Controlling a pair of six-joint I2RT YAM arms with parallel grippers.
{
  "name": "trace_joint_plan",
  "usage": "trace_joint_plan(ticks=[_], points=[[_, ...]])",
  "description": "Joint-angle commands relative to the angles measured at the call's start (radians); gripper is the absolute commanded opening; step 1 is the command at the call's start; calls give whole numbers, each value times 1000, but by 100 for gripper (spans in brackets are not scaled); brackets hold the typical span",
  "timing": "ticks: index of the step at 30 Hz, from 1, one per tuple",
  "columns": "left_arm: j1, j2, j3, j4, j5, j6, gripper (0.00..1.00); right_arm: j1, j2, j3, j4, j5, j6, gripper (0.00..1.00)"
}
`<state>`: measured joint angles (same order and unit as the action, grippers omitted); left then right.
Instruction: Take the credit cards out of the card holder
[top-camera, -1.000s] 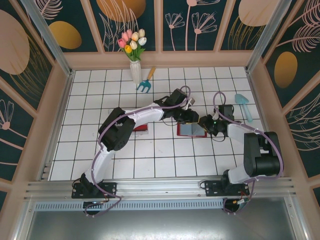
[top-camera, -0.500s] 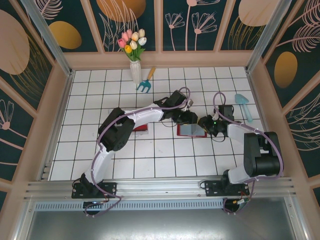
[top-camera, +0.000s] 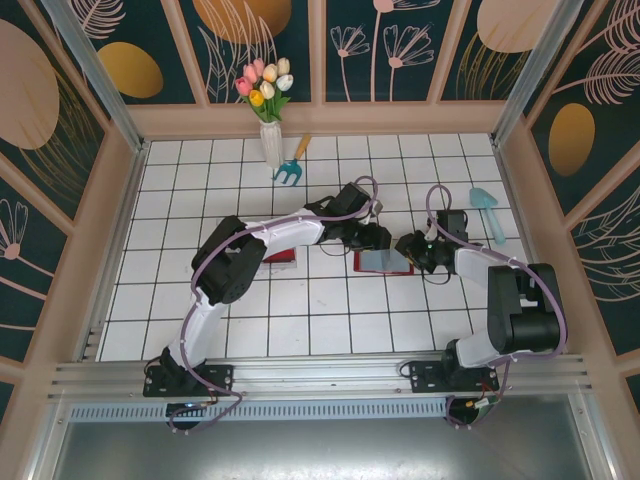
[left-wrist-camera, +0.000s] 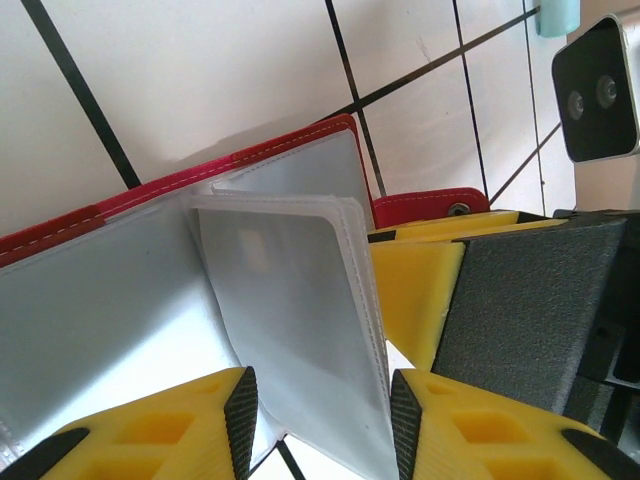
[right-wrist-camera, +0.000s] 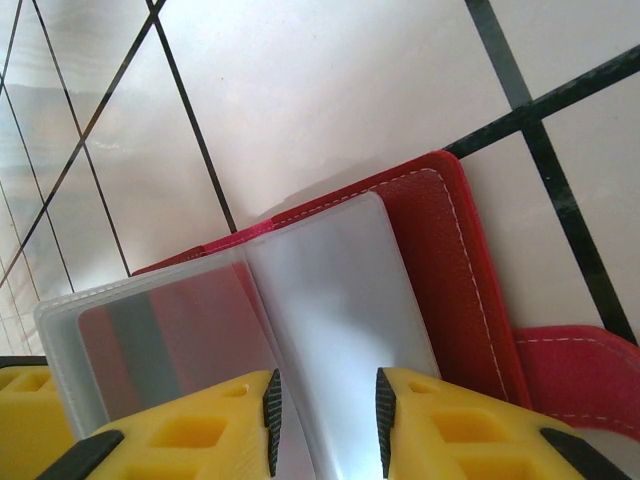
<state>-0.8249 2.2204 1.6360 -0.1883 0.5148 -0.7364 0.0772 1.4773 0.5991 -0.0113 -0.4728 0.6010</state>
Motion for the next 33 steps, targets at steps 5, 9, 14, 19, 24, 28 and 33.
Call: trace_joint_plan(ticks=[5,9,14,19,24,28,33], points=[[-3,-42,-7,-22,-7,21,43,-4,-33,-20,1,-31,-7,34],[-2,-44,-1,-23,-10,20,43,-1,-51,-30,6,-66,-12,37],[1,-38,-4,-22,-10,17,43,5,-102,-55,16,-127,-5,44],[1,-33,4,-23,-6,14,43,15,-159,-86,18,-147,5,45],[2,-31,7,-24,-6,14,43,17,-217,-121,18,-172,24,47],[1,-28,10,-22,-1,14,43,17,-242,-143,16,-186,24,48],[2,-27,10,-22,-1,14,43,17,-248,-148,21,-191,27,49]])
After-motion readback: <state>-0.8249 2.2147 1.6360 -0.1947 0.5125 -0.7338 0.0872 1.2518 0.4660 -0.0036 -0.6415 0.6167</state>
